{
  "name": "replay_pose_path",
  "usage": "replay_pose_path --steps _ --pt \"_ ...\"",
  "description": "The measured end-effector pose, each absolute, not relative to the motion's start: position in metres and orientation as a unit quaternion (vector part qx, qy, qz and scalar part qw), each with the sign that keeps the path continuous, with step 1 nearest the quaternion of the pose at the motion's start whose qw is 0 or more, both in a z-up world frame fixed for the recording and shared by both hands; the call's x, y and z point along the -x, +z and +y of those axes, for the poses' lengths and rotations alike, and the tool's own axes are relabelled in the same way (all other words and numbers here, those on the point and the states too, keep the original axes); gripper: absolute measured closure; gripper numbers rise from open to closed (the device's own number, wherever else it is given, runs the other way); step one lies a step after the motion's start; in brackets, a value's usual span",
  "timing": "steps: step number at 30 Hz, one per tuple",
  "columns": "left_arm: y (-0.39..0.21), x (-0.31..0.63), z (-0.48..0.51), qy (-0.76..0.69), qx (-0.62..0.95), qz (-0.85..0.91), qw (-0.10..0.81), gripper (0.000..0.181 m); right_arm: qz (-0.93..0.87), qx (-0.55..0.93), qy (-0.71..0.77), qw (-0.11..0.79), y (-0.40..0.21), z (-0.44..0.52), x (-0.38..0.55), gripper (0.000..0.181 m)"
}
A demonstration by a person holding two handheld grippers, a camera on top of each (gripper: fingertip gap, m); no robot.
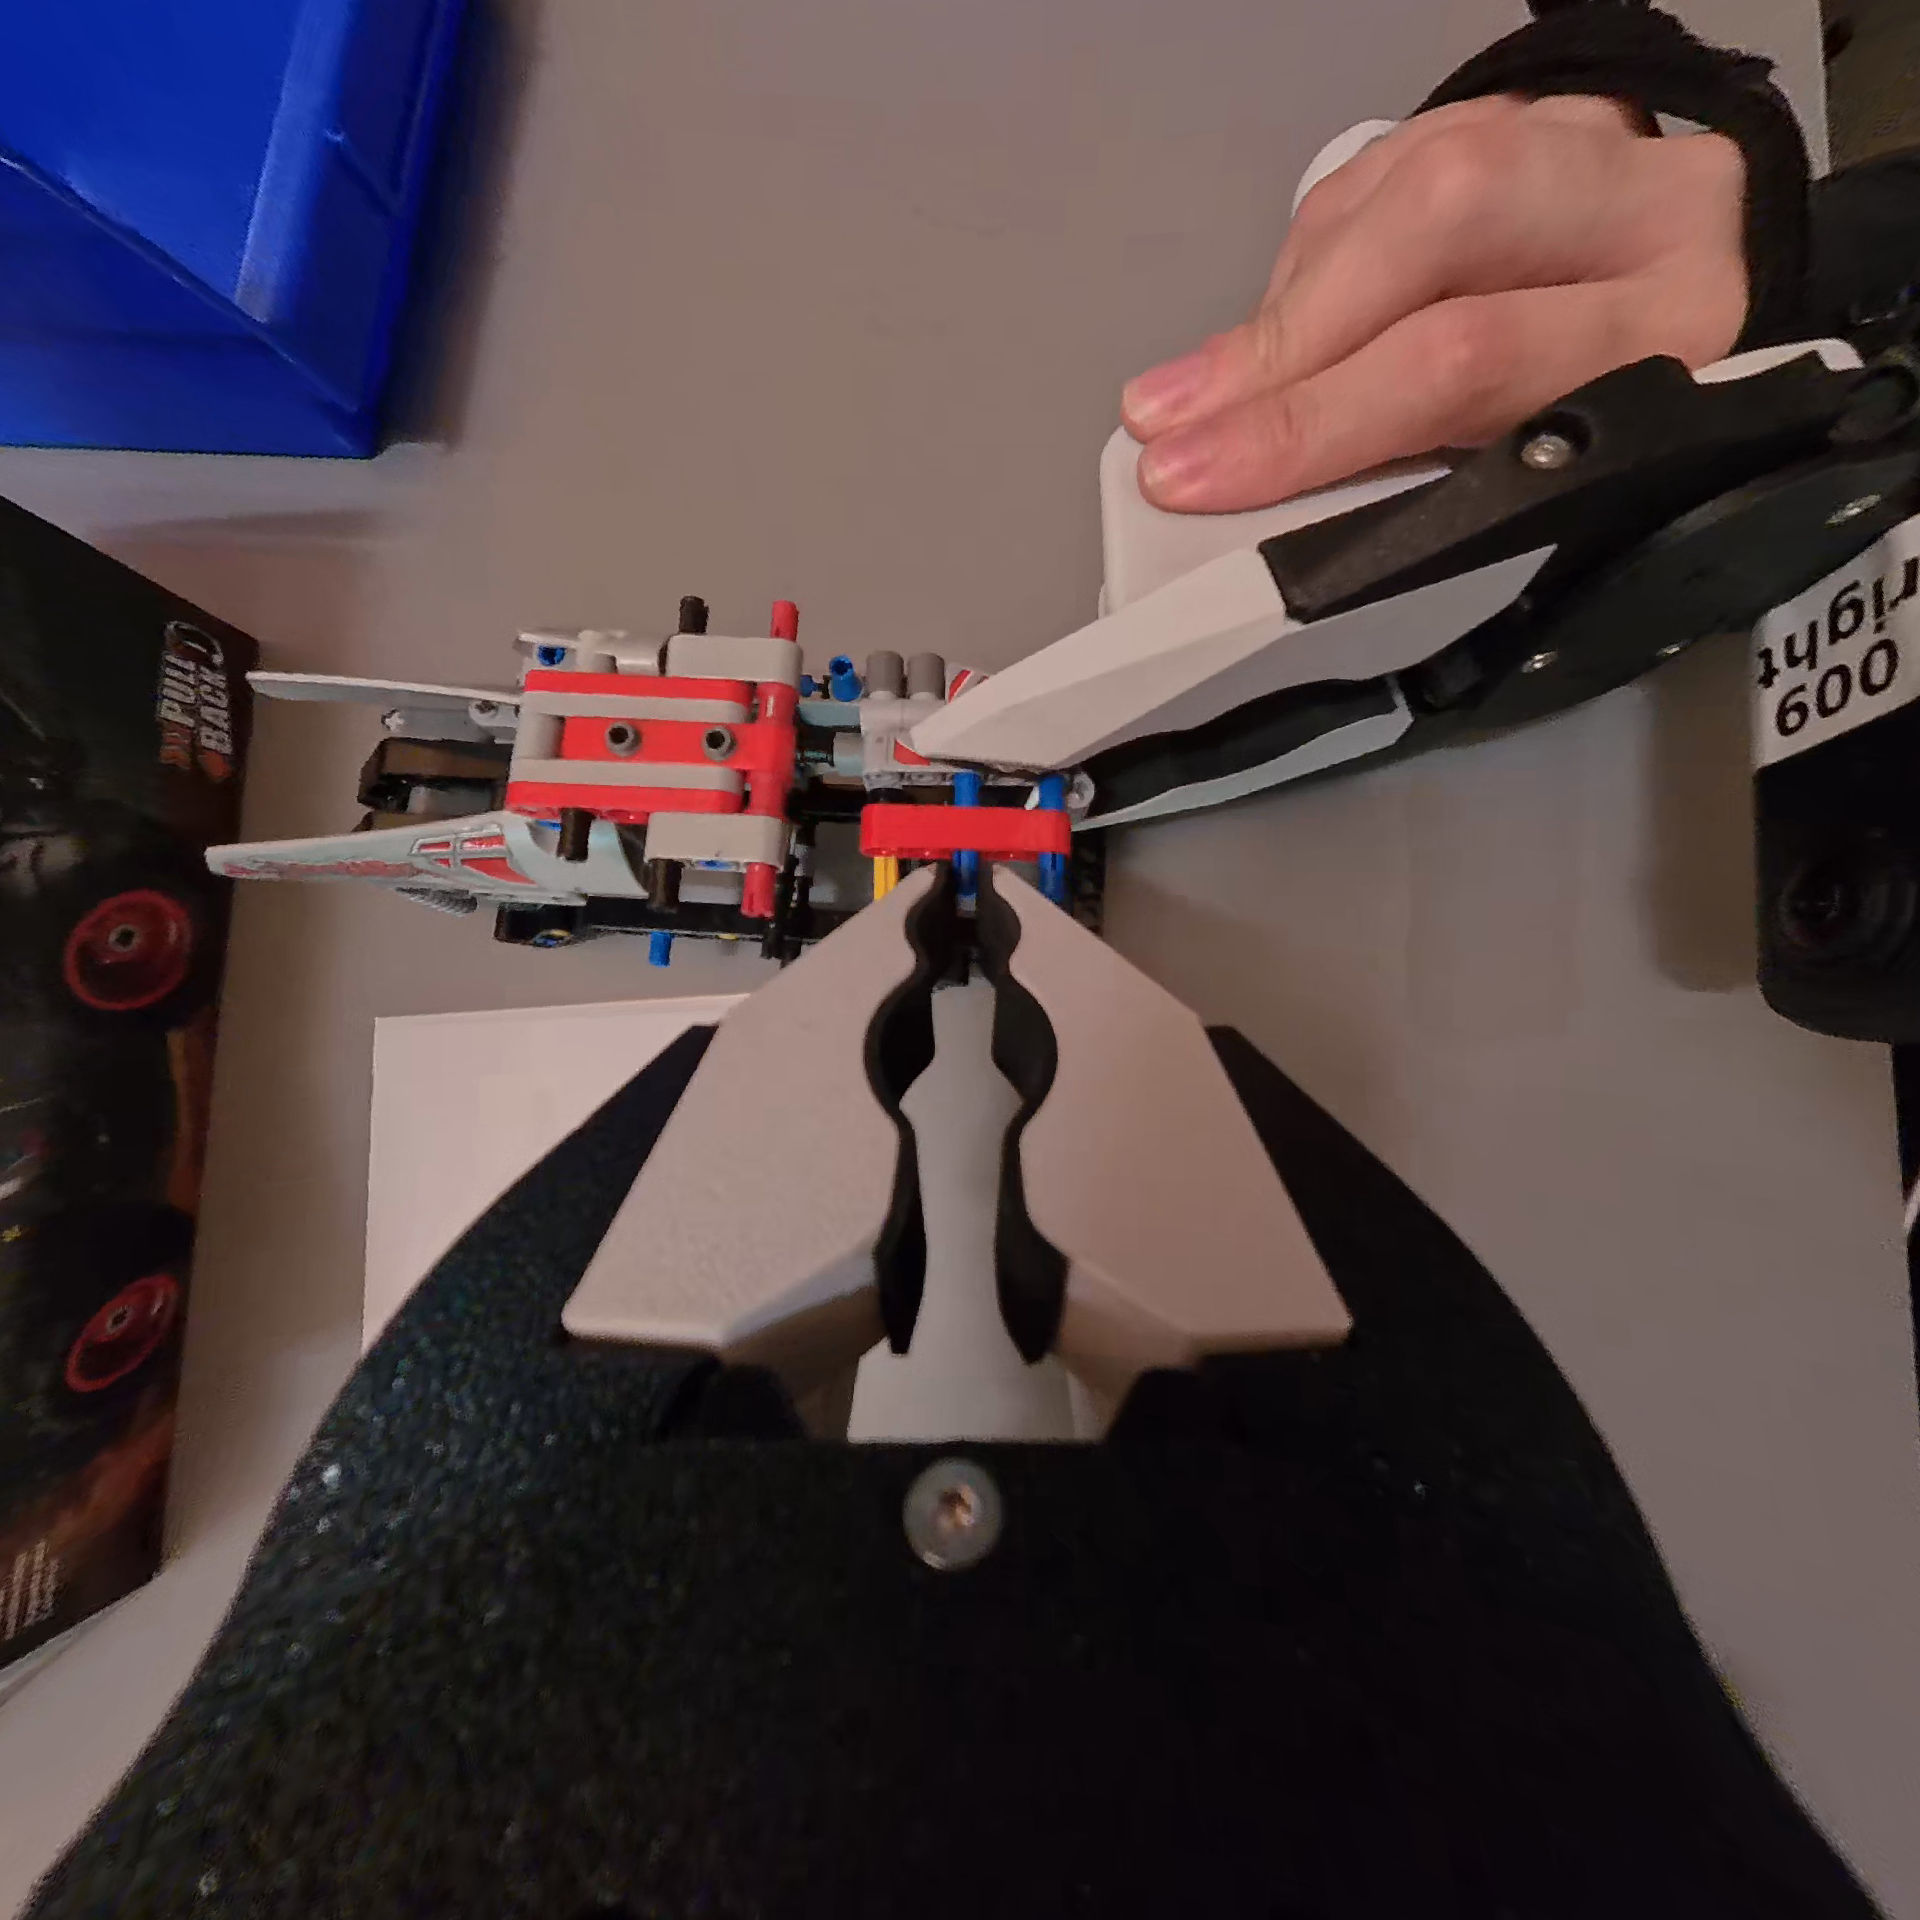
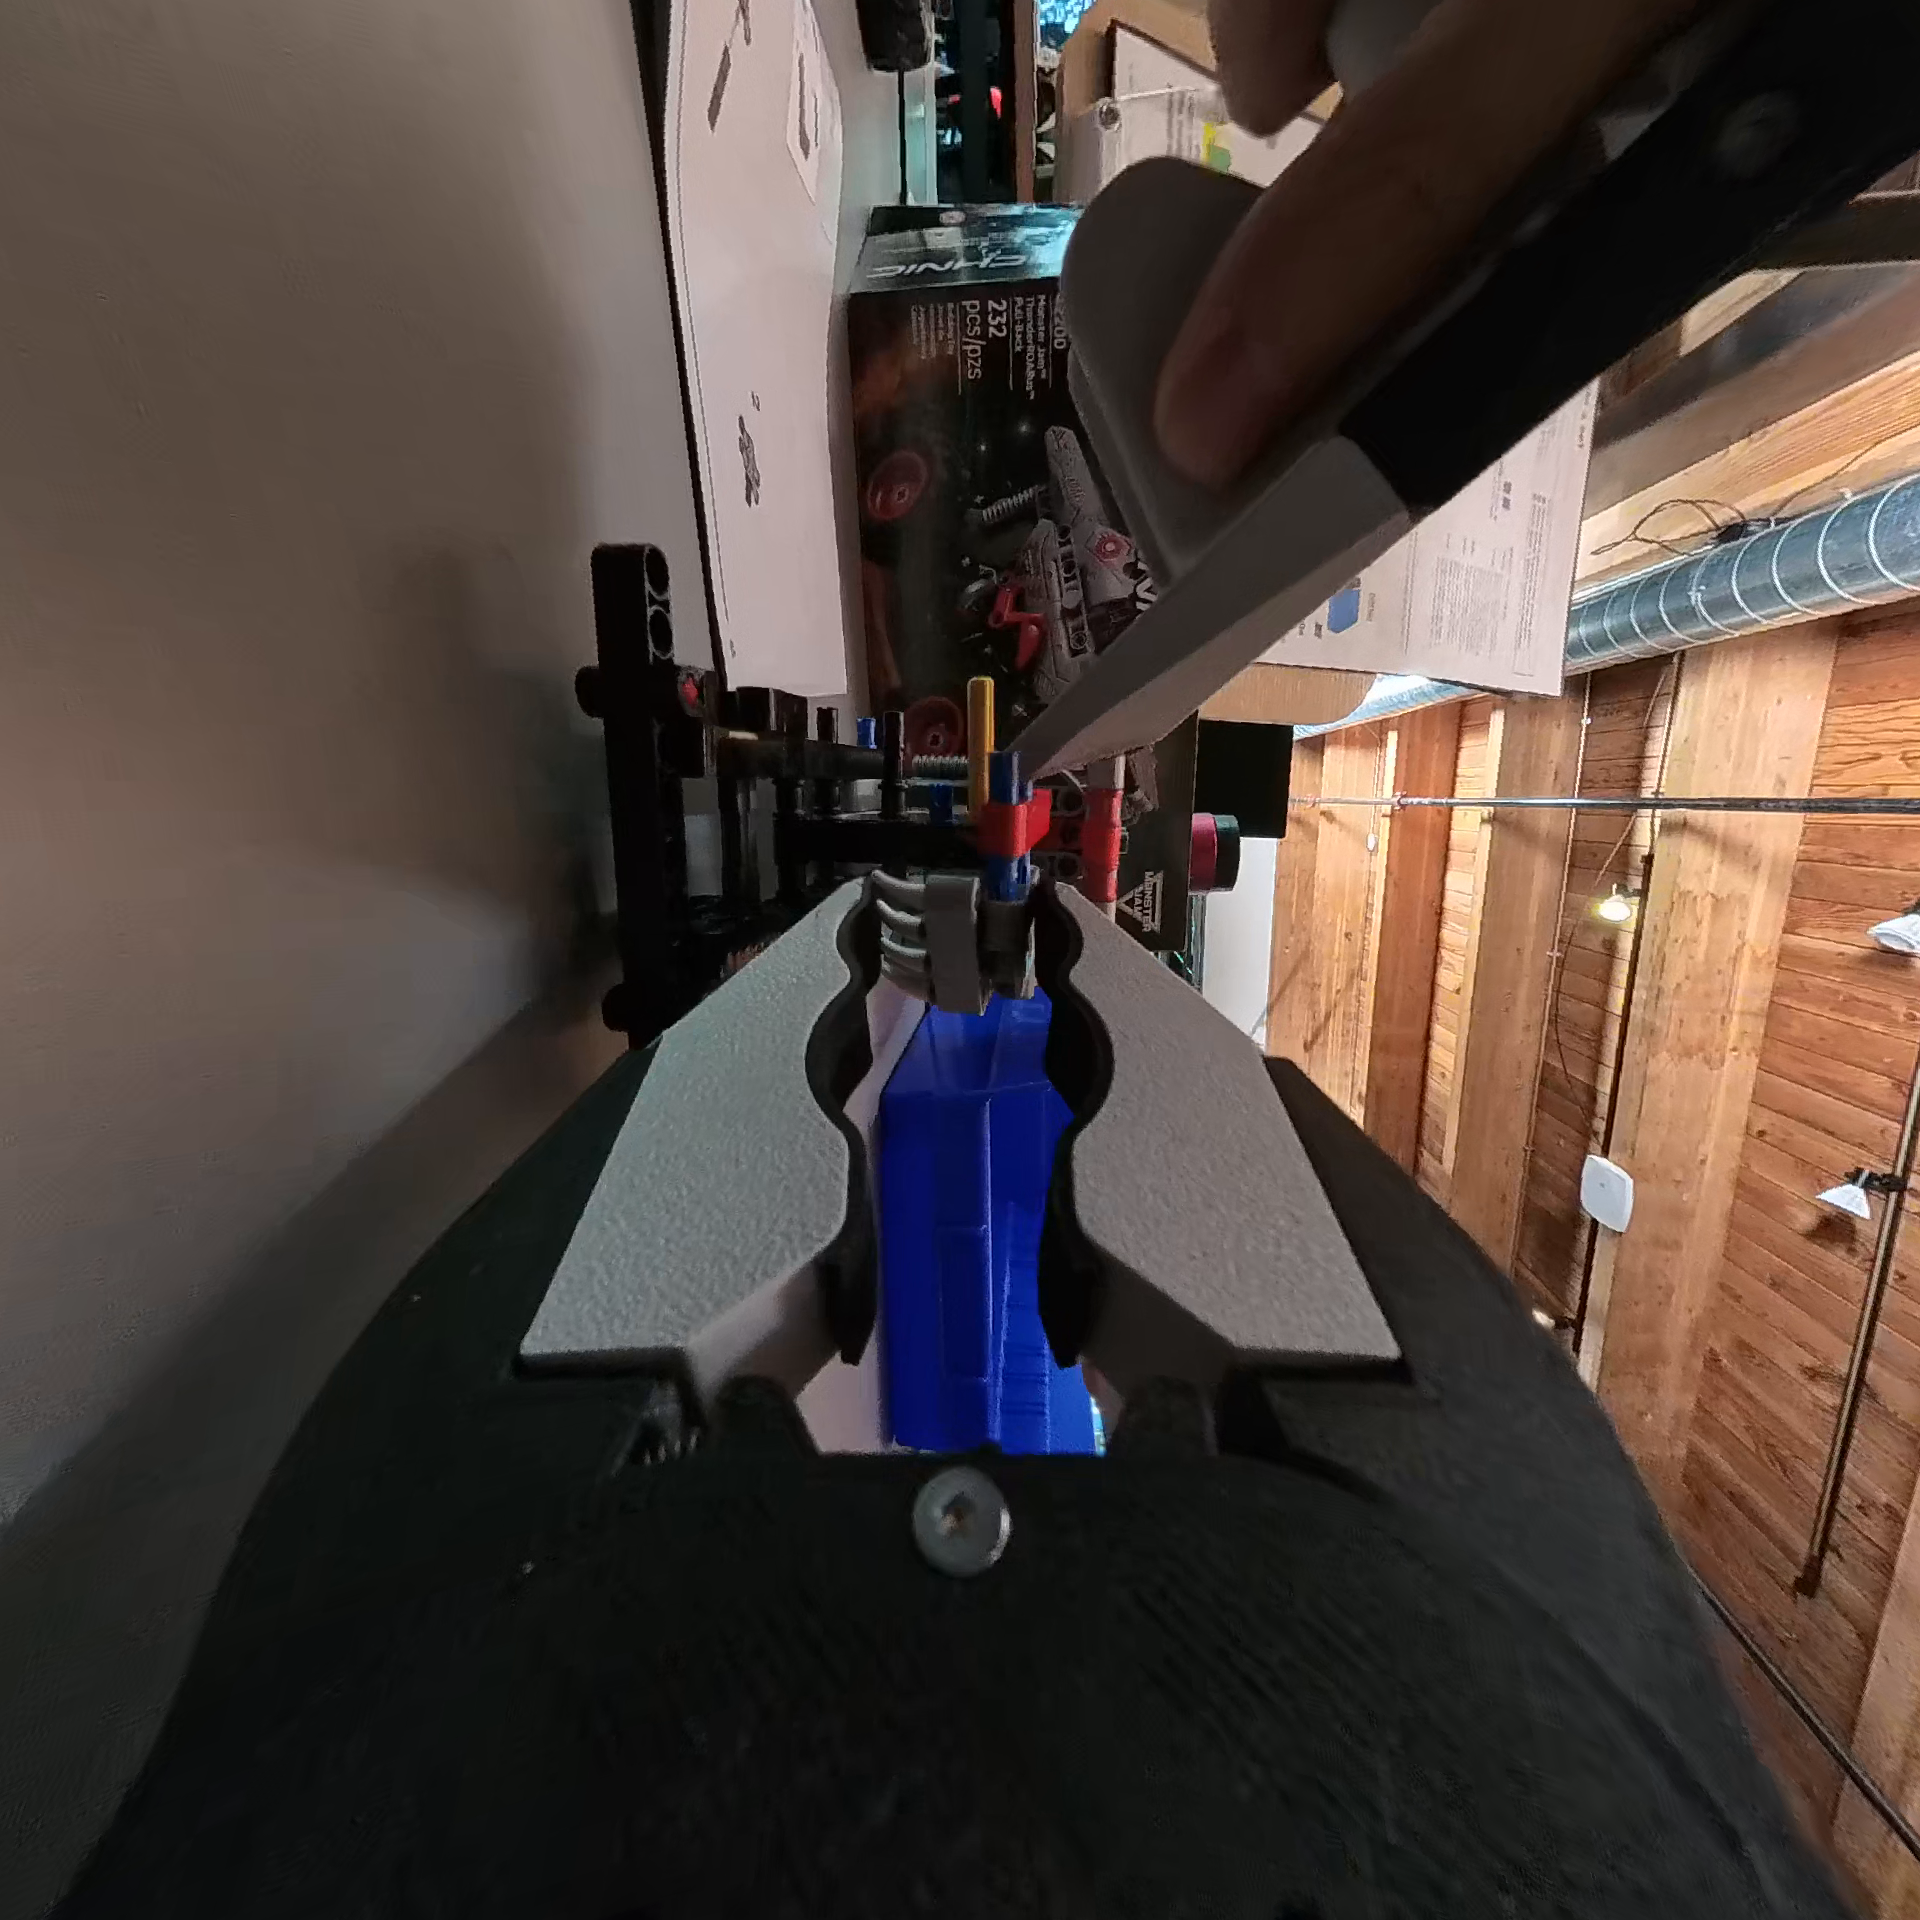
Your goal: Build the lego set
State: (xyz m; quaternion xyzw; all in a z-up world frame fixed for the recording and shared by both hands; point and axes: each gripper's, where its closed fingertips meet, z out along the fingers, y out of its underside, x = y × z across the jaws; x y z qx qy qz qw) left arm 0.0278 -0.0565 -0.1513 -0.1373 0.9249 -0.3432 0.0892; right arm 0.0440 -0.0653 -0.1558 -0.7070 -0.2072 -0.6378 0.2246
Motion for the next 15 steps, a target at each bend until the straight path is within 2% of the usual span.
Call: replay_pose_path --steps 8,15 --pt "-0.150 -0.030 -0.058 -0.355 0.135 0.920 0.101 0.180 -0.198 0.706 -0.642 0.222 -0.155 -0.067 -0.046 0.153" --pt "-0.124 -0.024 -0.051 -0.372 0.126 0.912 0.116 0.180 -0.110 0.728 -0.621 0.268 -0.150 -0.069 -0.048 0.153"
